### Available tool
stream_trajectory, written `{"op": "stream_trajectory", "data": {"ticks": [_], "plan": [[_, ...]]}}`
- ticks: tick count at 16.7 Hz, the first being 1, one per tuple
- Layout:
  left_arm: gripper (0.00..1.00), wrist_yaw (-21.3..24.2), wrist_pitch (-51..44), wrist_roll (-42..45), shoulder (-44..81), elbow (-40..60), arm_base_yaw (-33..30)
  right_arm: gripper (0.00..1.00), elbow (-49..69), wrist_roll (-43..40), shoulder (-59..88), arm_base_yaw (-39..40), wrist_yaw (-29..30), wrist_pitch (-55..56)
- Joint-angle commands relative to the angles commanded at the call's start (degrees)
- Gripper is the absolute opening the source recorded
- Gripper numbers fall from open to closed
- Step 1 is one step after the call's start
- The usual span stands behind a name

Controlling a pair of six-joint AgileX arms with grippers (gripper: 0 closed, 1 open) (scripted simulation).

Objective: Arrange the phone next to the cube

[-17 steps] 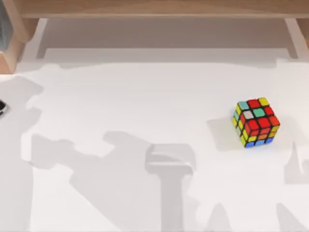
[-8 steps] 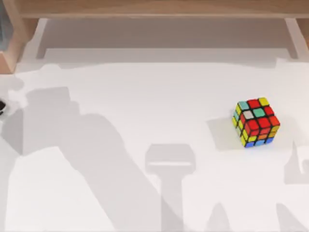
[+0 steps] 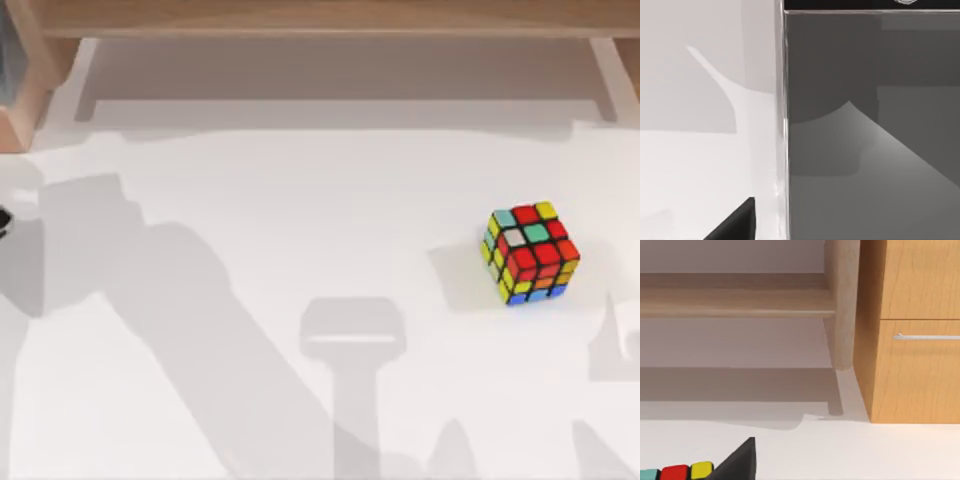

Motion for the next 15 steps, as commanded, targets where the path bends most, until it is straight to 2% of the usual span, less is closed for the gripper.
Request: {"op": "stream_trajectory", "data": {"ticks": [6,10,15], "plan": [[1.00,0.0,6.8,0.1,2.7,-4.1,0.3,1.00,0.0,0.0,0.0,0.0,0.0,0.0],[1.00,0.0,7.4,0.1,3.0,-4.5,0.4,1.00,0.0,0.0,0.0,0.0,0.0,0.0],[0.62,0.0,7.4,0.1,3.0,-4.5,0.4,1.00,0.0,0.0,0.0,0.0,0.0,0.0]]}}
